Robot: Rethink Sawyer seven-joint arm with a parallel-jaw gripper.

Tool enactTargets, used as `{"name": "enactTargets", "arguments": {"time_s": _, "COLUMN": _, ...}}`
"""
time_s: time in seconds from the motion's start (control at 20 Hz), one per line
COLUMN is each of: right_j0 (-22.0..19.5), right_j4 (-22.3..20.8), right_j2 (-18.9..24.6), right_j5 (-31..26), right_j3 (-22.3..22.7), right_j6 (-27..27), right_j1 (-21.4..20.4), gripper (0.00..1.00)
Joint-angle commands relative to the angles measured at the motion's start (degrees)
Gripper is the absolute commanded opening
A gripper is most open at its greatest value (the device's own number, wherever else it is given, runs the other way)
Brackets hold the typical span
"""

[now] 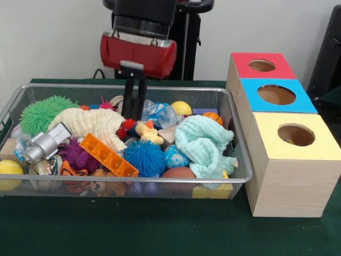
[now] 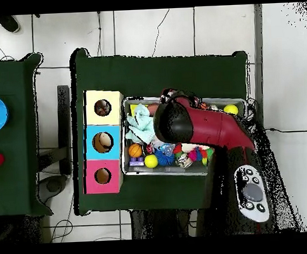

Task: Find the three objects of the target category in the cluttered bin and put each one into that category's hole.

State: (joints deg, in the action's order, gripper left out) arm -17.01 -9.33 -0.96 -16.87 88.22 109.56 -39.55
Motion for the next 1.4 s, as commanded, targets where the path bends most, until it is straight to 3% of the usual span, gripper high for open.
{"name": "enactTargets", "arguments": {"time_s": 0.05, "right_j0": 1.16, "right_j4": -7.23, "right_j2": 6.28, "right_j5": 1.06, "right_j3": 7.58, "right_j6": -3.34, "right_j1": 3.62, "gripper": 0.0}}
{"name": "enactTargets", "arguments": {"time_s": 0.45, "right_j0": 9.95, "right_j4": -7.6, "right_j2": -4.14, "right_j5": 5.36, "right_j3": 11.11, "right_j6": 9.27, "right_j1": 3.6, "gripper": 0.0}}
{"name": "enactTargets", "arguments": {"time_s": 0.6, "right_j0": 10.31, "right_j4": -7.88, "right_j2": -5.25, "right_j5": 6.83, "right_j3": 13.37, "right_j6": 9.31, "right_j1": 2.61, "gripper": 0.0}}
{"name": "enactTargets", "arguments": {"time_s": 0.9, "right_j0": 9.0, "right_j4": -7.64, "right_j2": -6.17, "right_j5": 4.58, "right_j3": 16.59, "right_j6": 6.39, "right_j1": 0.5, "gripper": 0.0}}
{"name": "enactTargets", "arguments": {"time_s": 1.4, "right_j0": 12.54, "right_j4": -4.12, "right_j2": -10.43, "right_j5": 12.48, "right_j3": 14.66, "right_j6": 11.97, "right_j1": 10.45, "gripper": 0.0}}
